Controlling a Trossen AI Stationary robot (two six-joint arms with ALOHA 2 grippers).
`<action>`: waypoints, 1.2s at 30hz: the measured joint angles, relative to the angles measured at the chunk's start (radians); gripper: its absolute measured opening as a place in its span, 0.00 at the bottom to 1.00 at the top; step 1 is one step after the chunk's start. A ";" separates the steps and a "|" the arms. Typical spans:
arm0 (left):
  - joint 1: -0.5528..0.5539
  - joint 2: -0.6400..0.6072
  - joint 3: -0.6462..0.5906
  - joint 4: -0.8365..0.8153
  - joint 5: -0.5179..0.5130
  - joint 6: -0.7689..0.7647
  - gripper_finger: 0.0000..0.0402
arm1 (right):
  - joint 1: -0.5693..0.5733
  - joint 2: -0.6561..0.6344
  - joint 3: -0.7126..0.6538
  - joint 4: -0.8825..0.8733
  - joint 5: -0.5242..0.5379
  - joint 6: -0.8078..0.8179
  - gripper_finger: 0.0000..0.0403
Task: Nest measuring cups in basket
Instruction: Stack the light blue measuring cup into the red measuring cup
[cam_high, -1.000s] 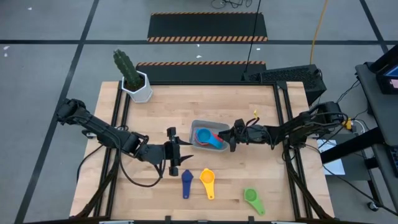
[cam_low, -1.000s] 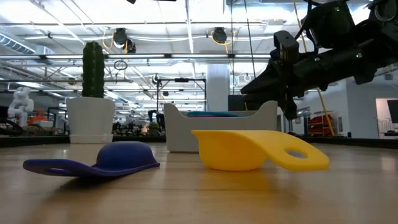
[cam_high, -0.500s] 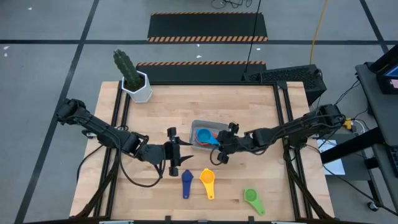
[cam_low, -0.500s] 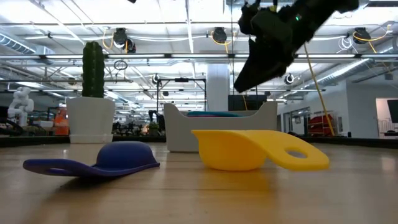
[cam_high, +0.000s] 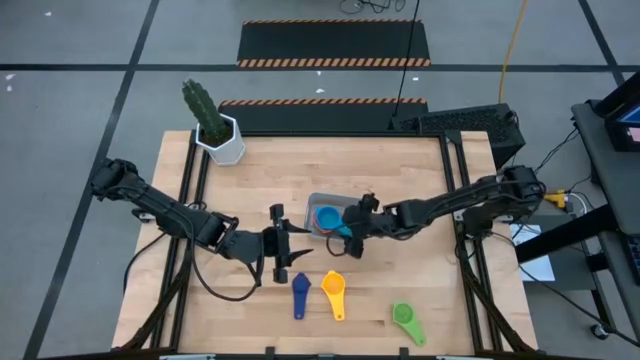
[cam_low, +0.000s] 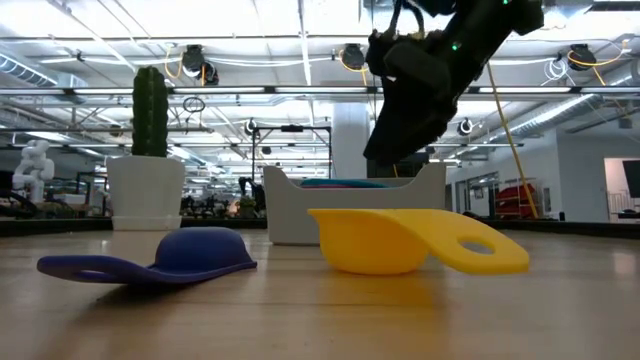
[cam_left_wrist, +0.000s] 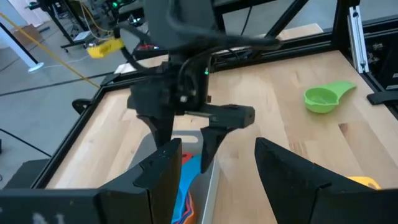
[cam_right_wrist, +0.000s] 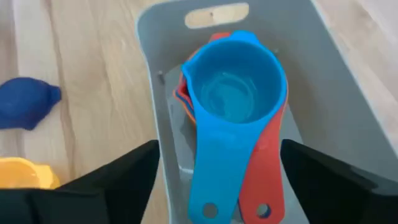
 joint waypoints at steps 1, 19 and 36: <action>0.000 0.000 0.000 0.000 0.000 0.000 0.52 | -0.005 0.010 0.001 0.003 -0.002 0.000 0.83; 0.001 0.000 0.000 0.002 0.000 0.020 0.52 | -0.043 0.087 0.005 -0.011 -0.032 -0.045 0.77; 0.001 0.000 0.000 0.002 0.000 0.021 0.52 | -0.052 0.087 0.005 -0.040 -0.032 -0.060 0.37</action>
